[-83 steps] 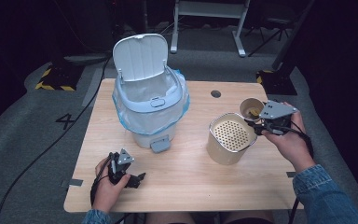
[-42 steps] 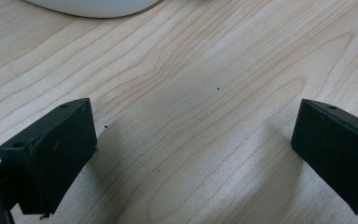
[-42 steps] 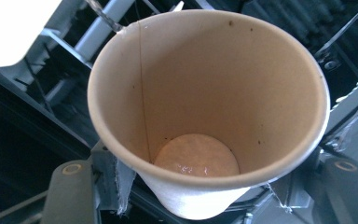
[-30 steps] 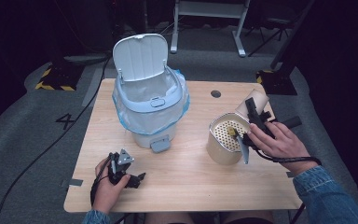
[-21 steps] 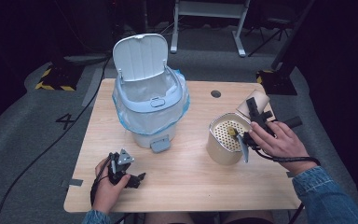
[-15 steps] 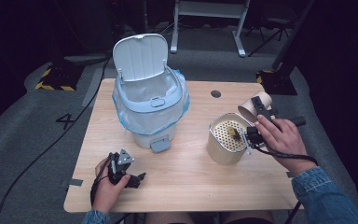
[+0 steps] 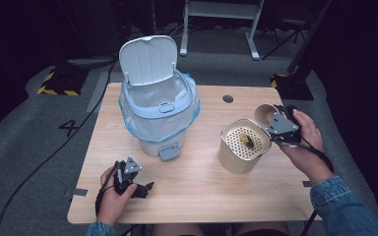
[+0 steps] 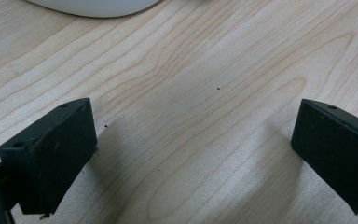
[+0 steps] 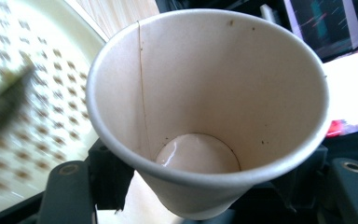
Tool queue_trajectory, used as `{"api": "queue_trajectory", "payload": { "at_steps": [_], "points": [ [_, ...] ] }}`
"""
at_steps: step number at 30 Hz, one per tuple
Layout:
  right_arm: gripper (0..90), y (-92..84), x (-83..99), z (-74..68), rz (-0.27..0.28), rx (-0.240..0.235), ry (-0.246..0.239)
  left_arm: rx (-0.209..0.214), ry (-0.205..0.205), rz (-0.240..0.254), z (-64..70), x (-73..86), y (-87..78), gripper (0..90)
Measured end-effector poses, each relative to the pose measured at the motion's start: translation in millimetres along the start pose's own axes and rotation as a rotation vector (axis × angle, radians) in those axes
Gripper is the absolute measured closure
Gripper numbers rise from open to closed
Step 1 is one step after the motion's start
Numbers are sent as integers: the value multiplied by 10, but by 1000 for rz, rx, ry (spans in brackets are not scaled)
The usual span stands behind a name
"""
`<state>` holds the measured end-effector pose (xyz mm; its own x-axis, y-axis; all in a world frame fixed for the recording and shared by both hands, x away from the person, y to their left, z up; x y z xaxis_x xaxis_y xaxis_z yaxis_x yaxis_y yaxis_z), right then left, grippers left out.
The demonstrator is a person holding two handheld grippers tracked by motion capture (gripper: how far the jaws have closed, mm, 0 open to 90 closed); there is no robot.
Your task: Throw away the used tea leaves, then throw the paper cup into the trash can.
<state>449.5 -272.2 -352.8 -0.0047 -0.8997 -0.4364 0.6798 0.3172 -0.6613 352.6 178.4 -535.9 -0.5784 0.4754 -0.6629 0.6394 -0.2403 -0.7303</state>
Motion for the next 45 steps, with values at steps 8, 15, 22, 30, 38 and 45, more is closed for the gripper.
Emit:
{"api": "queue_trajectory", "payload": {
  "at_steps": [8, 15, 22, 30, 38, 45],
  "points": [
    [320, -36, -5, 8, 167, -185, 330, 3, 7, 2, -6, -8, 7, 1],
    [320, -70, -34, 45, 259, -287, 444, 4, 7, 2, -6, -10, 9, 1],
    [319, -113, -50, 111, 396, -436, 580, 4, 7, 2, -6, -11, 10, 1],
    [313, -167, -85, 142, 432, -483, 599, 4, 7, 2, -6, -10, 9, 1],
    [310, -188, -119, 171, 427, -471, 581, 4, 7, 2, -6, -11, 10, 1],
    [305, -207, -225, 237, 470, -463, 579, 4, 6, 2, -5, -10, 10, 1]
  ]
}}
Point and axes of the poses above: each handheld gripper's, and its own axes: y roughly forward along the jaws, x roughly out of its underside, z roughly to its right, the point moved 4 cm from there along y, roughly forward along the jaws, and after that the axes turned 14 degrees about -x, right-handed, at the moved point
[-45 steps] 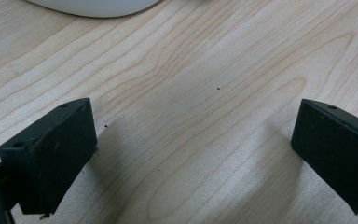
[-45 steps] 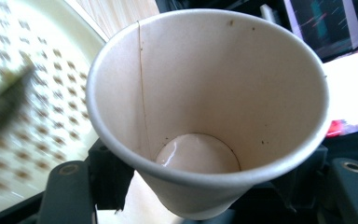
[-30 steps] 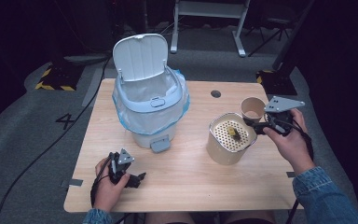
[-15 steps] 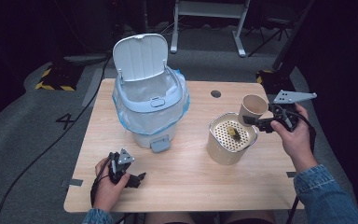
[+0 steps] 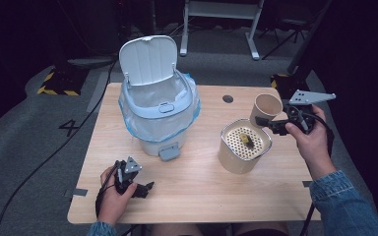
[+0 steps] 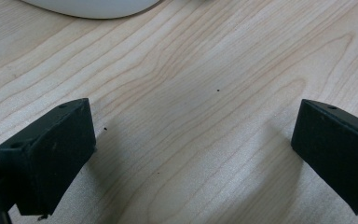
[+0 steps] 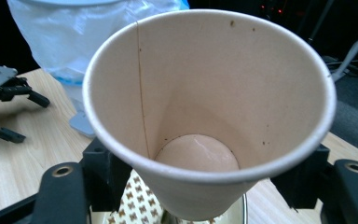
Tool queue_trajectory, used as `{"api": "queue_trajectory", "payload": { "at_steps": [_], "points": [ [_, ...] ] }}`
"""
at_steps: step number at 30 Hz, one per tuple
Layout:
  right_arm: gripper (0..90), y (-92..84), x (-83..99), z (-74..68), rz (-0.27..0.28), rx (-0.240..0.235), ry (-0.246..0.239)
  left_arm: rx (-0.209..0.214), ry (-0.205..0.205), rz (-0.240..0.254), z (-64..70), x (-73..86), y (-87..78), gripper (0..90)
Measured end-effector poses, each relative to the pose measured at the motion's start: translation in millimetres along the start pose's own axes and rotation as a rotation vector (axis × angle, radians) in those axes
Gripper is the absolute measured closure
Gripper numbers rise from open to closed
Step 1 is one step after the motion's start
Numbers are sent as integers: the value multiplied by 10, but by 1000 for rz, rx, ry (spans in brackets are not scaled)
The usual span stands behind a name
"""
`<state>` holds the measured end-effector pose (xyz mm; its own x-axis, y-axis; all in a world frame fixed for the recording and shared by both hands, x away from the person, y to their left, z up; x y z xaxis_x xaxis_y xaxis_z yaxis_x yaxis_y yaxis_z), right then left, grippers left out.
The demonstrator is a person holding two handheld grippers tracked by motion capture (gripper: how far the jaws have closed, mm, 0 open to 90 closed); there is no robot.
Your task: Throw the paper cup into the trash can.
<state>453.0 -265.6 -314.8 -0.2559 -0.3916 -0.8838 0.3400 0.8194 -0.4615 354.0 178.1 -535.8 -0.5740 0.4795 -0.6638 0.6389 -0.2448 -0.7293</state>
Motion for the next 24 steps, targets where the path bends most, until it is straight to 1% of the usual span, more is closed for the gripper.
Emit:
{"api": "queue_trajectory", "payload": {
  "at_steps": [2, 6, 10, 15, 18, 21, 24],
  "points": [
    [305, 28, -63, -11, 2, -8, -10, 0, 1, 0, -1, 0, 0, 1],
    [304, 110, -210, -43, 13, -41, -16, 0, 1, 0, -1, 0, 0, 1],
    [304, 192, -392, -66, 17, -63, -33, 0, 0, -1, 0, 1, 0, 1],
    [304, 279, -624, -105, 11, -75, -55, 0, 1, 0, -1, 0, 0, 1],
    [304, 351, -770, -153, 16, -85, -68, 6, -1, 0, 0, -6, 7, 1],
    [304, 445, -899, -199, 21, -96, -71, 6, -6, 1, 4, -11, 12, 1],
    [303, 563, -1009, -221, 7, -94, -79, 5, -2, 2, 0, -11, 12, 1]
  ]
}}
Point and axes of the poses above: each handheld gripper's, and its own axes: y roughly forward along the jaws, x roughly out of its underside, z roughly to its right, the point moved 4 cm from there along y, roughly forward along the jaws, and after that the axes turned 14 degrees about -x, right-handed, at the moved point
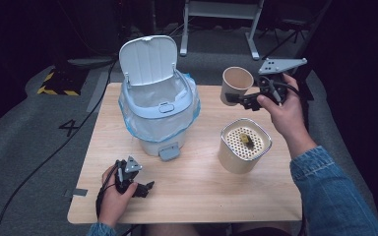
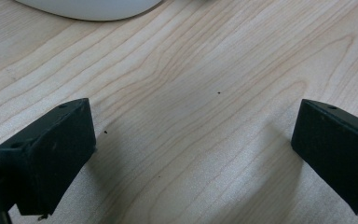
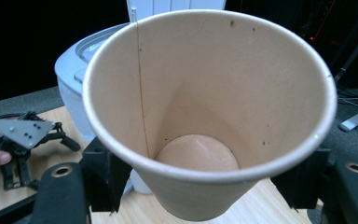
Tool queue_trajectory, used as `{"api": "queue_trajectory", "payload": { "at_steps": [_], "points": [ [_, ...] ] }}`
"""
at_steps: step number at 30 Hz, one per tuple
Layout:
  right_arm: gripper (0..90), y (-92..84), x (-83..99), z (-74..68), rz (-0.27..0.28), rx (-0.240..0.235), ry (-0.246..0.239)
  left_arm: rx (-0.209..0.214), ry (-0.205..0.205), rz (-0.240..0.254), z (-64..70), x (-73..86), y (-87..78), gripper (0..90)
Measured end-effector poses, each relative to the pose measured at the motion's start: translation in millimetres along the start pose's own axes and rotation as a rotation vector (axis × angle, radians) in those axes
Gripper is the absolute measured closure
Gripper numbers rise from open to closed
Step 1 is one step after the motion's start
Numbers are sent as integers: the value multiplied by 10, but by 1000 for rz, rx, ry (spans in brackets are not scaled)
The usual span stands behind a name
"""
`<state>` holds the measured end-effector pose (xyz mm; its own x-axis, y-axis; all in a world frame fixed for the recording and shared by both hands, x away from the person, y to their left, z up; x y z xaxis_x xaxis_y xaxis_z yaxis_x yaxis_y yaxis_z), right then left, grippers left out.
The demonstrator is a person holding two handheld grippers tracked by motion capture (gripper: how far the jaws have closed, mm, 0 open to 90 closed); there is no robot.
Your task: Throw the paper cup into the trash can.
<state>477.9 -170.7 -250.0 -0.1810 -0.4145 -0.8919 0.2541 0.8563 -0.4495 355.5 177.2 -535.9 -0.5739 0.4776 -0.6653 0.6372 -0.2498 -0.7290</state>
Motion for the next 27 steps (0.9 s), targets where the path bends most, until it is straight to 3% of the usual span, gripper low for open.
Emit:
{"api": "queue_trajectory", "payload": {
  "at_steps": [11, 17, 27],
  "points": [
    [303, 487, -420, -22, 1, -19, -19, 0, 4, -3, -8, -32, 28, 1],
    [303, 701, -587, -7, 27, -37, -1, 0, 3, -3, -5, -32, 28, 1],
    [300, 1009, -667, 28, 50, -67, 8, 1, 3, -3, -5, -33, 29, 1]
  ]
}}
Point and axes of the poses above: each handheld gripper's, and its own axes: y roughly forward along the jaws, x roughly out of its underside, z roughly to its right, the point moved 4 cm from there along y, roughly forward along the jaws, and after that the axes turned 14 degrees about -x, right-handed, at the moved point
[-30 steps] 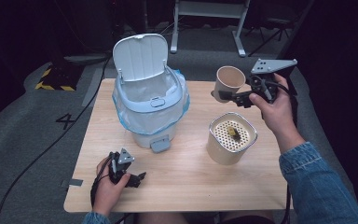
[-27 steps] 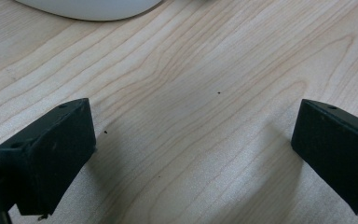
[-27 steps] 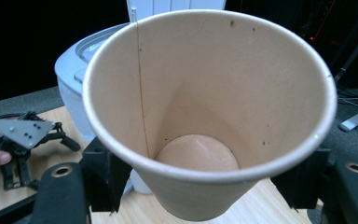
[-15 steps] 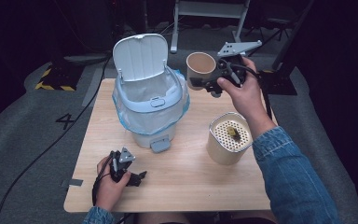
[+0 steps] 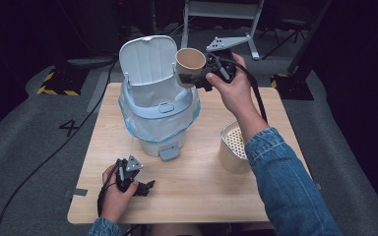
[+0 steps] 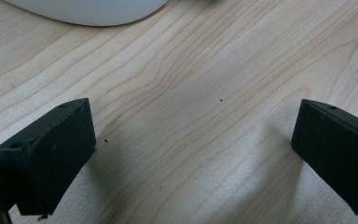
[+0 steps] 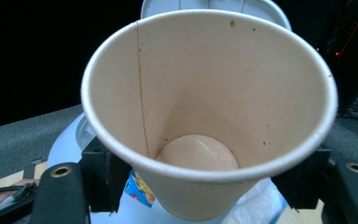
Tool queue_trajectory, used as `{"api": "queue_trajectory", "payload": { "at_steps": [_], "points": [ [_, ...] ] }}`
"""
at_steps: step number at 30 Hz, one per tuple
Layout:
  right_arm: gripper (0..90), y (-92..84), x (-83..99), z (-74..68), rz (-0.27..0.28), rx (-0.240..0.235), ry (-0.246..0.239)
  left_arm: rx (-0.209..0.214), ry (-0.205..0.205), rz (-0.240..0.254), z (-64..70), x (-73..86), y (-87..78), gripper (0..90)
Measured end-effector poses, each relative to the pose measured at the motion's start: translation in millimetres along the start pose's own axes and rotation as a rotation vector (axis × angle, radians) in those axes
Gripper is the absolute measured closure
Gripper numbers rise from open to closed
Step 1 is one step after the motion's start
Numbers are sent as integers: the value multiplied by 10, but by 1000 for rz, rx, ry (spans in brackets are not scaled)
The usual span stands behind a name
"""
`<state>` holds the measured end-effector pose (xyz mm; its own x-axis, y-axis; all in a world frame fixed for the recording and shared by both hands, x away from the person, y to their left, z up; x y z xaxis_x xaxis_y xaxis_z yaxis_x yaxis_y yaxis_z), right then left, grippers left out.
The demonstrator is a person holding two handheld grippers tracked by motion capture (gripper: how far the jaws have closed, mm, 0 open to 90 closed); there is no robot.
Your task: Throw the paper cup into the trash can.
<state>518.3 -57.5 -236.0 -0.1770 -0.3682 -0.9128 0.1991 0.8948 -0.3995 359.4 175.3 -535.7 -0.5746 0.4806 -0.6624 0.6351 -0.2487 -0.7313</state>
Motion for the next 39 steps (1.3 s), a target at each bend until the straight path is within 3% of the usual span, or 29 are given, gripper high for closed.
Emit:
{"api": "queue_trajectory", "payload": {
  "at_steps": [9, 22, 24, 25, 26, 27, 29, 32, 34, 35, 39],
  "points": [
    [300, 337, 29, 6, -25, -22, -7, -3, 0, 0, -1, -3, 1, 1],
    [297, 590, 82, -2, -112, -15, -16, -7, 1, 4, -4, -6, 5, 1],
    [257, 619, 96, -10, -125, -23, -26, -7, 1, 4, -4, -6, 6, 1],
    [157, 641, 103, -14, -124, -23, -44, -7, 1, 4, -4, -6, 5, 1],
    [86, 670, 105, -16, -106, 4, -53, -4, -1, 2, -1, -5, 5, 1],
    [90, 692, 104, -19, -87, 22, -50, -4, -1, 2, 0, -5, 4, 1],
    [211, 705, 89, -31, -68, 29, -44, -4, -1, 2, -1, -5, 5, 1],
    [119, 688, 70, -69, -60, 22, -57, -3, 1, 0, -2, -5, 3, 1],
    [190, 646, 56, -104, -67, 11, -77, -4, 0, 2, -1, -5, 4, 1],
    [158, 619, 48, -120, -61, 7, -76, -4, 0, 2, -1, -5, 4, 1],
    [176, 488, 28, -176, -38, 13, -65, -3, -1, 2, -1, -5, 4, 1]
  ]
}}
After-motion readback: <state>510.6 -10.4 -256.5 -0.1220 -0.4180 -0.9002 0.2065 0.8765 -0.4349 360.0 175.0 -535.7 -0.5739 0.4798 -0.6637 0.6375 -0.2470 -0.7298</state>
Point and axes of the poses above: each handheld gripper's, and its own axes: y roughly forward along the jaws, x roughly out of its underside, z roughly to its right, the point moved 4 cm from there along y, roughly forward along the jaws, and after that the axes turned 14 degrees about -x, right-handed, at the moved point
